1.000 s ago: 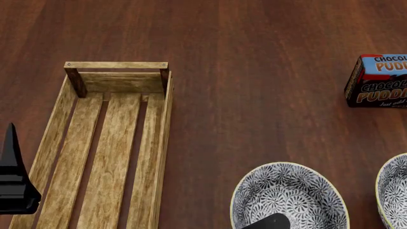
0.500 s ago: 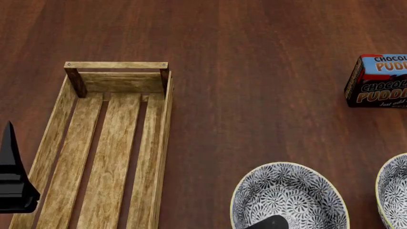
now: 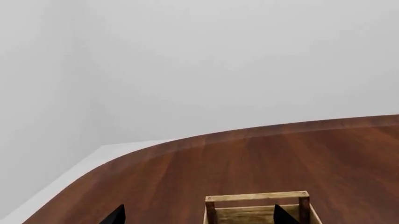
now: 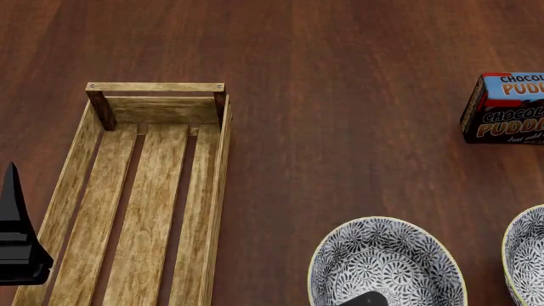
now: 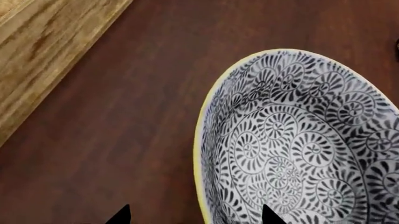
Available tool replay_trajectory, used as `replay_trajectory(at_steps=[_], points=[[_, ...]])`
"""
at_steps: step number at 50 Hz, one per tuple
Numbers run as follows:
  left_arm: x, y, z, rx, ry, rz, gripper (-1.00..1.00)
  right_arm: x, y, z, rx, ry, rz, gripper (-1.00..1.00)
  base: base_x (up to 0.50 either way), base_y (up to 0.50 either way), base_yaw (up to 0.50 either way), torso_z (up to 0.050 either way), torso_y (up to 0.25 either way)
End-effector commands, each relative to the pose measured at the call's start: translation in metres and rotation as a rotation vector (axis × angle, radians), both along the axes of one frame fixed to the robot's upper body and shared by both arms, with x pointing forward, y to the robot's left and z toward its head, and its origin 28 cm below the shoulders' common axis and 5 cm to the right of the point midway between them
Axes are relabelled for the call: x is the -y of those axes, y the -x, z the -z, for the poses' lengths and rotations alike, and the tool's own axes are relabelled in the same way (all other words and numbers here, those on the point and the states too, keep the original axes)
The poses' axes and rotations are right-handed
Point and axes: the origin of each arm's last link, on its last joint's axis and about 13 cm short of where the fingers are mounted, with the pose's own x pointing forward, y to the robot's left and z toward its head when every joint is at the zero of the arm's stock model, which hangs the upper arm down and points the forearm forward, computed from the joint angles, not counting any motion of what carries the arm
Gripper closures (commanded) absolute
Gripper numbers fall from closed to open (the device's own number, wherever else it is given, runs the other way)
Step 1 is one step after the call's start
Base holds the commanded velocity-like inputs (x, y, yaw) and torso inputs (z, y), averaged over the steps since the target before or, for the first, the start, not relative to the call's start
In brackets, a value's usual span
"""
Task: Stack the left bowl on the right bowl and place them in the tray.
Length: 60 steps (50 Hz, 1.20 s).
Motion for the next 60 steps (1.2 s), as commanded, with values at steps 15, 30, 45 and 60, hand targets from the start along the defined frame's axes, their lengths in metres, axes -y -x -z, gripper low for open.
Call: replay_trajectory(at_steps=[15,30,45,60], points=[[0.000,0.000,0.001,0.000,0.000,-0.001,-1.00,0.006,-0.006,0.011,-0.021,0.036,0.040,-1.00,0.00,0.00,0.00,0.000,0.000],[0.001,0.001,0.002,-0.003,-0.001,0.001,-1.00,0.002,-0.001,0.003,0.010,0.053,0.013,1.00,0.00,0.00,0.00,0.000,0.000],[0.001,0.000,0.000,0.001,0.001,0.003,-1.00,-0.001,0.005,-0.013,0.051,0.061,-0.015,1.00,0.00,0.00,0.00,0.000,0.000],[0.002,0.000,-0.003,0.009,0.000,0.009,-1.00,-0.004,0.019,-0.050,0.131,0.101,-0.061,1.00,0.00,0.00,0.00,0.000,0.000]])
